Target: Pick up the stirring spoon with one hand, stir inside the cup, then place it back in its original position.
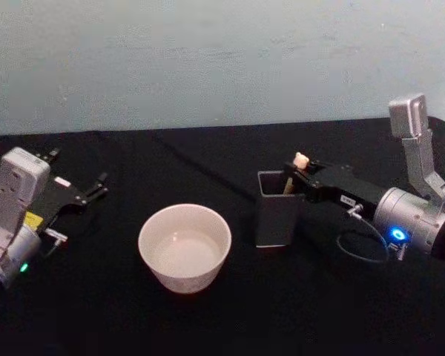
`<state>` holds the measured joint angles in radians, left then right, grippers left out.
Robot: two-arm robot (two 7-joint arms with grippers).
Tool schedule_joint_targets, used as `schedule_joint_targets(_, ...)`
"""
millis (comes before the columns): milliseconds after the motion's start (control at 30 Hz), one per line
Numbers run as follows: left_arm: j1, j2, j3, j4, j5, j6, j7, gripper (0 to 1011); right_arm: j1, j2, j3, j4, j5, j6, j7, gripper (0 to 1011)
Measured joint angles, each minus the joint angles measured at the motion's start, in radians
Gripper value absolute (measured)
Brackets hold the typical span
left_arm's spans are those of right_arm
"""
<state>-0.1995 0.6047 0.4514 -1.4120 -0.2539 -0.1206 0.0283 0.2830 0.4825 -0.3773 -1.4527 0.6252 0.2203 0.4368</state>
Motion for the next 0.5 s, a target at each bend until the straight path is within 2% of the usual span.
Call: schedule_joint_targets(500,0.0,0.0,0.0,0.0,0.0,0.0,0.0,1001,0.008,0.028,-0.007,-0.033,0.058,0.006,0.003,213)
